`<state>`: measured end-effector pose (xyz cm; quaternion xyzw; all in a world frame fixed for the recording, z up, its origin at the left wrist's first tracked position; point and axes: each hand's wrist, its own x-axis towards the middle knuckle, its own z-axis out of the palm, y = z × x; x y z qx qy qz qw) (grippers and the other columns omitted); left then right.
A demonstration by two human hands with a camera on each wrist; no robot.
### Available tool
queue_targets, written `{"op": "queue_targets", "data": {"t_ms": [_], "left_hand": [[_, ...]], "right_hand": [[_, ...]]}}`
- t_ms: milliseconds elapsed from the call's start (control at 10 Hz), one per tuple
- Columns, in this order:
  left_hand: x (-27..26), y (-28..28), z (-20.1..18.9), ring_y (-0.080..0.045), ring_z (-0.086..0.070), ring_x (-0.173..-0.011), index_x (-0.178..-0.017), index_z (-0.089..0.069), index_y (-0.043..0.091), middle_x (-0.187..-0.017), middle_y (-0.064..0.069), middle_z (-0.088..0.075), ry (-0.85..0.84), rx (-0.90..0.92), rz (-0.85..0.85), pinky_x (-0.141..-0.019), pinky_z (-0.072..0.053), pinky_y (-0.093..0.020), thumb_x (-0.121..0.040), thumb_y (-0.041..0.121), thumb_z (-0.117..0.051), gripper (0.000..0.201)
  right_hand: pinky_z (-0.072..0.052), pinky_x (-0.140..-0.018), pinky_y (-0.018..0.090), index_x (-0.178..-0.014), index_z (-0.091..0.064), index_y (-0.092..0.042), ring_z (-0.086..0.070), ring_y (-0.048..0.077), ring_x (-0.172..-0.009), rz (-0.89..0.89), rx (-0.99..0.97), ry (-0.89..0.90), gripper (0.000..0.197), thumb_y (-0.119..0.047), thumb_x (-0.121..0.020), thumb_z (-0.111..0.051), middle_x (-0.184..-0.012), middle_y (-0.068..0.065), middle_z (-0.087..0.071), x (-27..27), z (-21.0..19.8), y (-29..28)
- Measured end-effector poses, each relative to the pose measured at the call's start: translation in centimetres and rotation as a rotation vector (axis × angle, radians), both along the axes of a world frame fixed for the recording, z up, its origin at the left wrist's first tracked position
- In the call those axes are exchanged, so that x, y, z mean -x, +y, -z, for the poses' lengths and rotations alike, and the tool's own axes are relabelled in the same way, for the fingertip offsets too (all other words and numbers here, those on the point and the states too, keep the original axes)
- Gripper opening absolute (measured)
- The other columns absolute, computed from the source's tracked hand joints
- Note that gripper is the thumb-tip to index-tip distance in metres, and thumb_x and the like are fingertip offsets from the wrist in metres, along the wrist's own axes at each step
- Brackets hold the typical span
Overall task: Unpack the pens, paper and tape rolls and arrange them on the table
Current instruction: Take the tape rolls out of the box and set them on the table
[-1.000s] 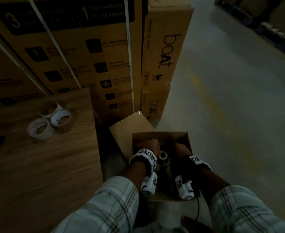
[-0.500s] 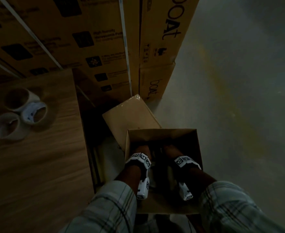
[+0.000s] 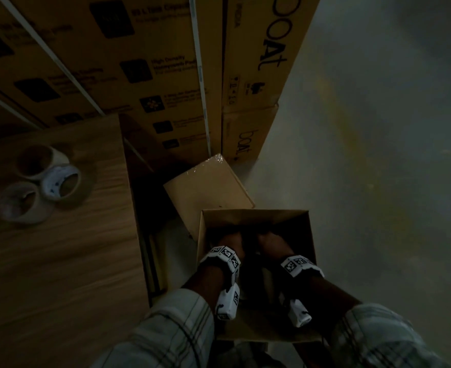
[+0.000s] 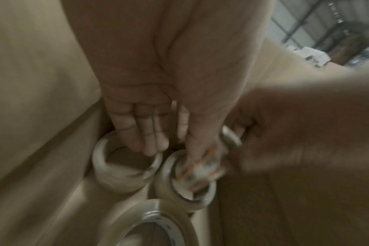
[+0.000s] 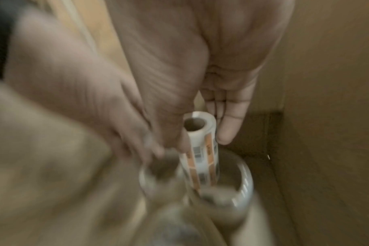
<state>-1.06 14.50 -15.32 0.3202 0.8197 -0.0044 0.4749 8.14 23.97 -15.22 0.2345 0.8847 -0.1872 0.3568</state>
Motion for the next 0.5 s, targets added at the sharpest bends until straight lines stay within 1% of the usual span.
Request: {"op": "queue_targets", "data": {"t_ms": [100,200,300,400,500], "left_hand": [[-1.0,0.1,-0.9,-0.034,-0.054,-0.12,-0.129,-0.048,0.004,-0.131,-0.018,-0.053,0.022,-0.03,0.003,-0.1,-0.046,-0.039,-0.09,0.012,-0.054,0.04],[-1.5,-0.2,-2.2,-0.034,-0.053,-0.119,-0.13,-0.046,0.006,-0.133,-0.017,-0.051,0.067,-0.071,-0.016,-0.1,-0.046,-0.04,-0.088,0.02,-0.061,0.047],[-1.8,-0.3,-3.4,-0.032,-0.043,-0.133,-0.14,-0.041,0.012,-0.145,-0.016,-0.043,0.03,-0.149,-0.082,-0.111,-0.034,-0.039,-0.088,0.036,-0.063,0.061],[-1.7,-1.1,-4.5,-0.032,-0.042,-0.135,-0.138,-0.045,0.016,-0.145,-0.014,-0.045,0.019,-0.173,-0.183,-0.113,-0.032,-0.041,-0.09,0.042,-0.058,0.057],[-1.2,-2.9,-4.5,-0.029,-0.047,-0.131,-0.136,-0.048,0.013,-0.142,-0.012,-0.049,0.048,-0.183,-0.262,-0.11,-0.035,-0.034,-0.088,0.037,-0.062,0.055]], "right_hand": [[-0.047,-0.098,0.044,-0.135,-0.042,-0.005,-0.055,0.037,-0.117,0.115,0.059,0.114,0.044,-0.022,-0.095,-0.047,-0.132,0.023,-0.052,0.0,-3.3,0.5],[-0.045,-0.097,0.041,-0.131,-0.045,-0.005,-0.055,0.036,-0.118,0.155,0.107,0.166,0.05,-0.03,-0.09,-0.058,-0.129,0.021,-0.055,0.2,-4.7,1.3],[-0.048,-0.096,0.041,-0.129,-0.047,-0.003,-0.059,0.034,-0.114,0.12,0.149,0.268,0.056,-0.034,-0.085,-0.065,-0.126,0.019,-0.06,0.1,-5.5,0.9],[-0.047,-0.097,0.04,-0.129,-0.047,-0.004,-0.058,0.034,-0.116,0.143,0.233,0.34,0.063,-0.035,-0.08,-0.071,-0.127,0.017,-0.059,-0.2,-5.8,-0.2],[-0.046,-0.1,0.04,-0.139,-0.035,-0.006,-0.054,0.034,-0.122,0.288,0.302,0.357,0.08,-0.031,-0.076,-0.077,-0.134,0.017,-0.054,-0.2,-6.4,-0.4]]}}
